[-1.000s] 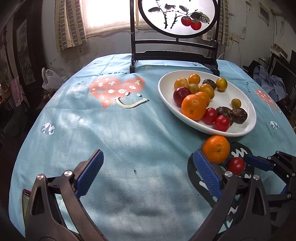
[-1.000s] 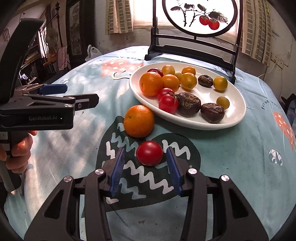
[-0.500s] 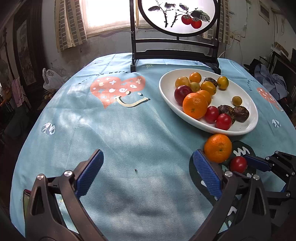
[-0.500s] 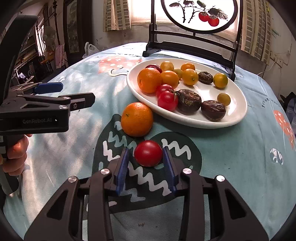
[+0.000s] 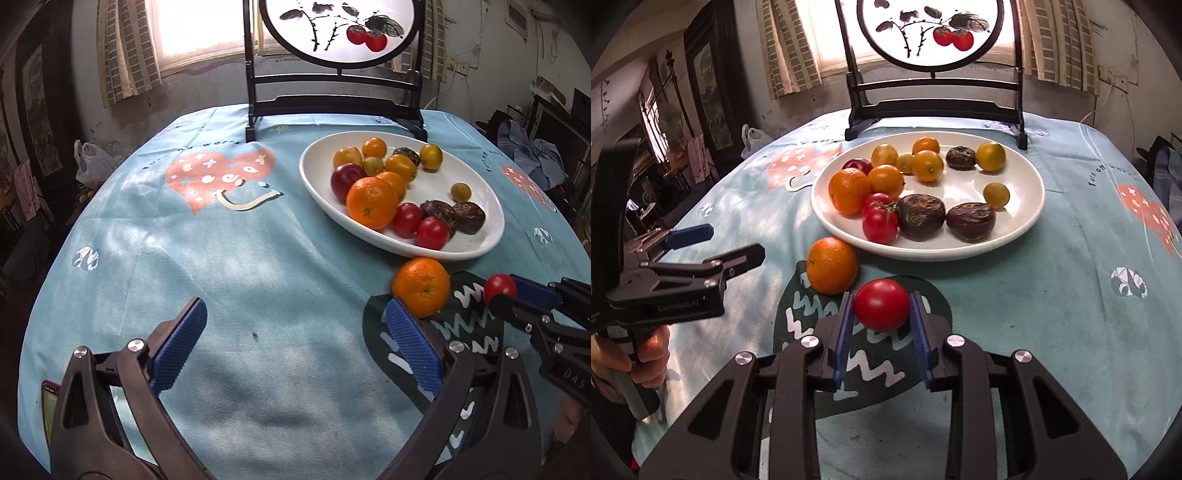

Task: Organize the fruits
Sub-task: 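Grasp the last mandarin with the left tool while the right tool holds the tomato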

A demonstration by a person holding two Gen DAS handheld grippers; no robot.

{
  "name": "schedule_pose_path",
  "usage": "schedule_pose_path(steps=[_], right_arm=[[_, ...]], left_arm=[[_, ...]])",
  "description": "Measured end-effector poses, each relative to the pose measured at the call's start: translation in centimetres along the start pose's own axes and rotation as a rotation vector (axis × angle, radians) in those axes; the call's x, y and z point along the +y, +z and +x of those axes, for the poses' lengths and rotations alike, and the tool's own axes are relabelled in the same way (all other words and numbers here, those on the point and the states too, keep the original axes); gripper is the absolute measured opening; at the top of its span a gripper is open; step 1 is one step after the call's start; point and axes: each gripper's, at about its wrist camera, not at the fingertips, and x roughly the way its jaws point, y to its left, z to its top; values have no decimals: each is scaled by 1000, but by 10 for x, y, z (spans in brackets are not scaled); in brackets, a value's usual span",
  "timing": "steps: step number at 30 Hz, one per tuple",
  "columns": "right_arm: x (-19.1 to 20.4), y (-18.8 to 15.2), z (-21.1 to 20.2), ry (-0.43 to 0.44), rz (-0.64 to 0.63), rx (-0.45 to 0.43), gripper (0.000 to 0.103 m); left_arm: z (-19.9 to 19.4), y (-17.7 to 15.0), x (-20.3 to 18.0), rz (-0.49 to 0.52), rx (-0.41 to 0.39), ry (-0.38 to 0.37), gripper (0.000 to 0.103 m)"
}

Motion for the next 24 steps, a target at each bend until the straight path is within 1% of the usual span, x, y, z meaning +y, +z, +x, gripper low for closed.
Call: schedule_pose_path(steps=[5, 9, 12, 14, 19, 22, 24], right_arm=[[-12, 0, -4, 5, 58, -2, 31], [-14, 0, -4, 3, 73, 1, 31], [-18, 1, -6, 0, 88, -2, 31], [-21, 0, -6, 8, 104, 0, 31], [-29, 1, -11, 5, 141, -12, 31], [-36, 2, -15, 20, 176, -20, 31], [-39, 2, -17, 20, 191, -24, 31]], left_arm=[[0, -5, -27, 90, -5, -108, 99], [7, -3, -46, 134, -13, -138, 98], [11, -2, -57, 145, -11, -159, 90], [14, 0, -61, 150, -9, -168, 87], [22, 2, -65, 151, 4, -174, 70], [27, 4, -66, 142, 15, -173, 65], [31, 5, -67, 133, 27, -176, 64]])
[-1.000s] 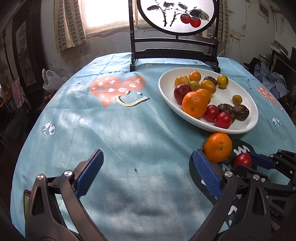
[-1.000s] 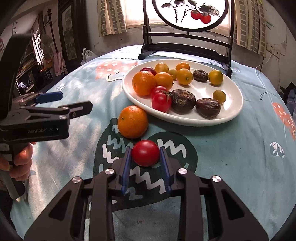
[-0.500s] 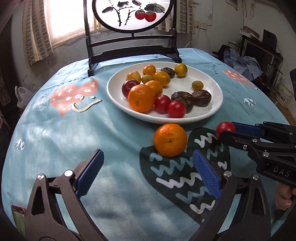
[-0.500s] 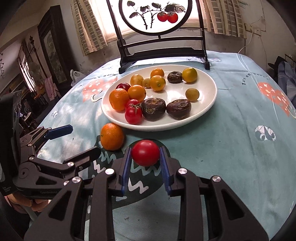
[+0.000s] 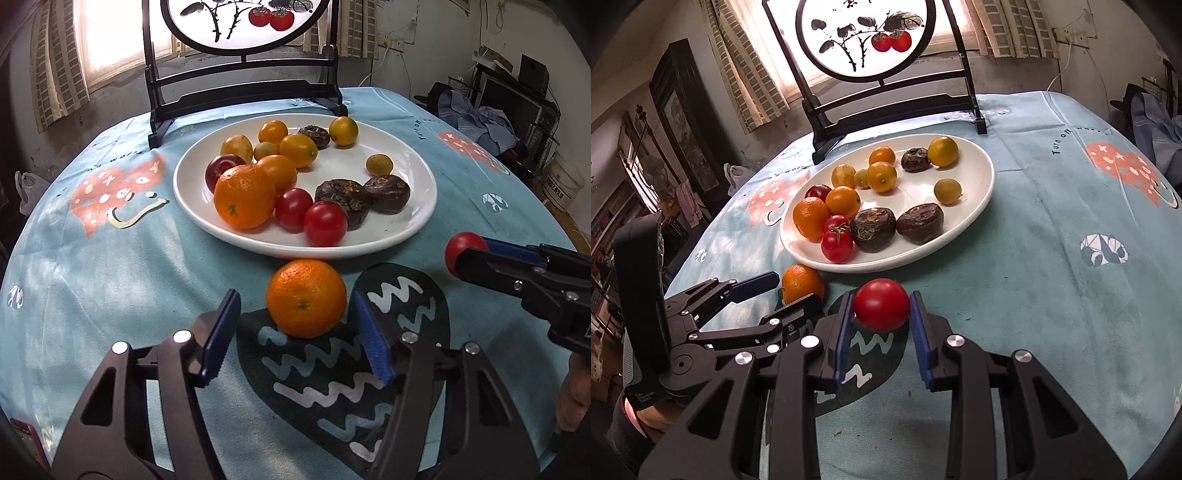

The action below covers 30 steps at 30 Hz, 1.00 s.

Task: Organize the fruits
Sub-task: 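Grasp the last mandarin with the left tool while the right tool holds the tomato, then carry the mandarin and tomato onto the white plate and release both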

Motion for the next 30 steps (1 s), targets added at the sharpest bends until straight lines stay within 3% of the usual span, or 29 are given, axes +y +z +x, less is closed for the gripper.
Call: schedule_pose_path(steps=[5, 10, 17, 23, 30], right_arm=[[-1, 1, -2, 5, 9, -1, 31], [0, 1, -4, -5, -1, -10, 31], [2, -2, -1, -5, -11, 0, 31], [16, -9, -7, 30, -62, -14, 31], [15, 19, -29, 27, -37, -160, 31]], left_arm=[[7, -1, -9, 18, 18, -3, 64], [6, -2, -8, 11, 15, 16, 45], [-7, -12, -8, 2, 2, 6, 45], [-42, -17, -10, -27, -66, -40, 45], [-56, 37, -5, -32, -164, -33, 45]])
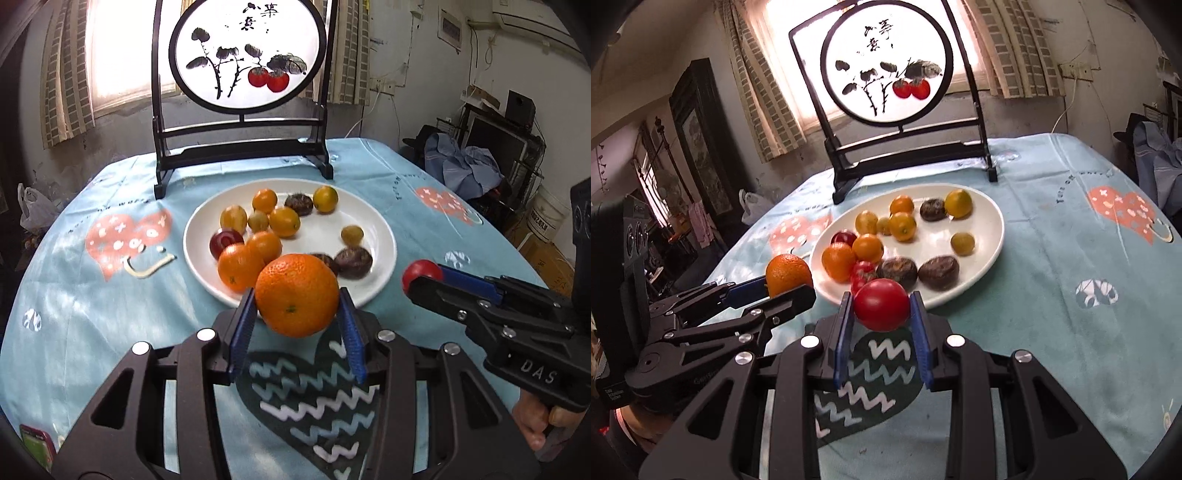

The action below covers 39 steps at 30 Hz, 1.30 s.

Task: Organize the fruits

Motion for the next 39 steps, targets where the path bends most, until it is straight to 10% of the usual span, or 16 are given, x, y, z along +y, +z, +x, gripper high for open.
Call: schedule_pose_path(steps=[8, 10, 24, 27, 32, 34, 39], right_arm=[[-24, 50, 34, -56, 34, -34, 31], [-31, 55, 45, -58, 45, -26, 31], [-31, 67, 111, -74, -8, 68, 32], [-27, 67, 114, -87, -19, 91, 63], [-21, 59, 92, -84, -58, 107, 67], [-19, 53, 79, -94, -73, 115, 102], [-10, 24, 32, -137, -146, 77, 102]], left_arm=[[72, 55, 9, -21, 47, 94, 50], [71, 57, 15, -47, 33, 176, 91], [10, 38, 35, -82, -53, 244, 98], [6, 35, 36, -90, -44, 240, 99], [-3, 27, 39, -89, -38, 239, 99], [-9, 21, 38, -80, -35, 234, 100], [-25, -4, 41, -66, -37, 252, 101]])
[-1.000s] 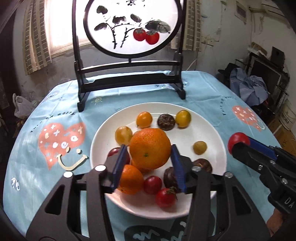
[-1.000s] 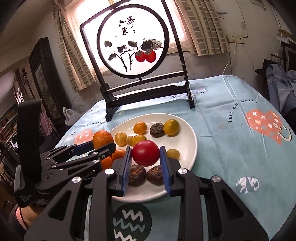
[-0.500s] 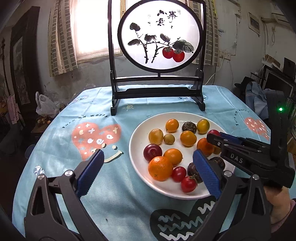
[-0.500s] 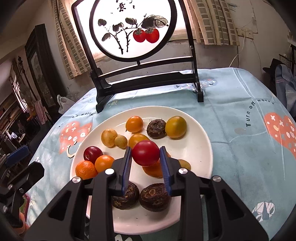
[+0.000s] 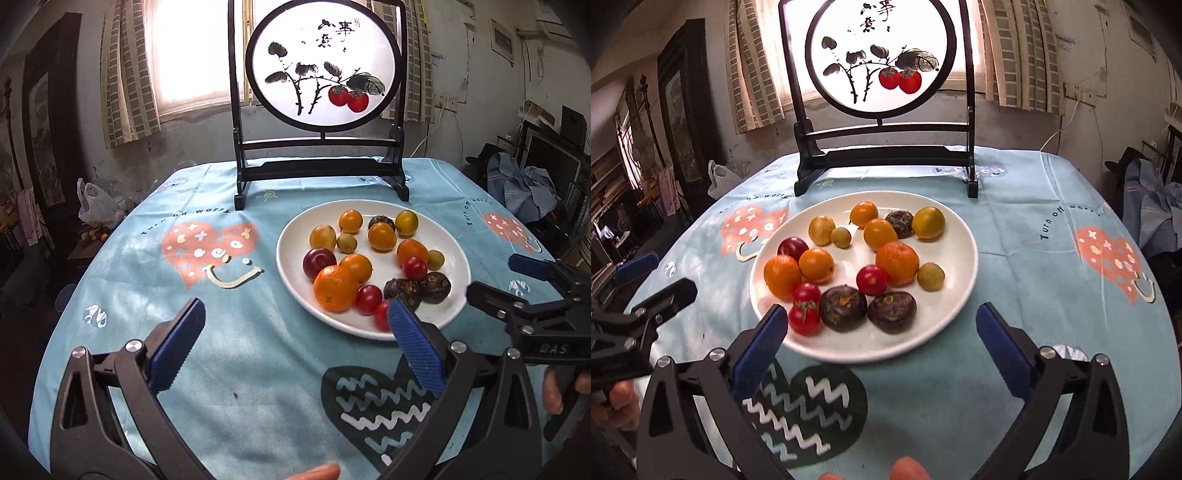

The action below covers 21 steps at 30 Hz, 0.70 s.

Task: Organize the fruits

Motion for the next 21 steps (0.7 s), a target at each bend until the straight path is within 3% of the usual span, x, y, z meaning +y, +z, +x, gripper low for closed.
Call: schedule_pose_path(steps=[8, 21], right_arm=[[-6, -68, -46, 30, -21, 20, 102], [-4, -85, -62, 25, -44, 3, 102]], left_arm=[[-16, -38, 8, -4, 51, -25, 101], [-19, -46, 10, 0, 52, -3, 101]])
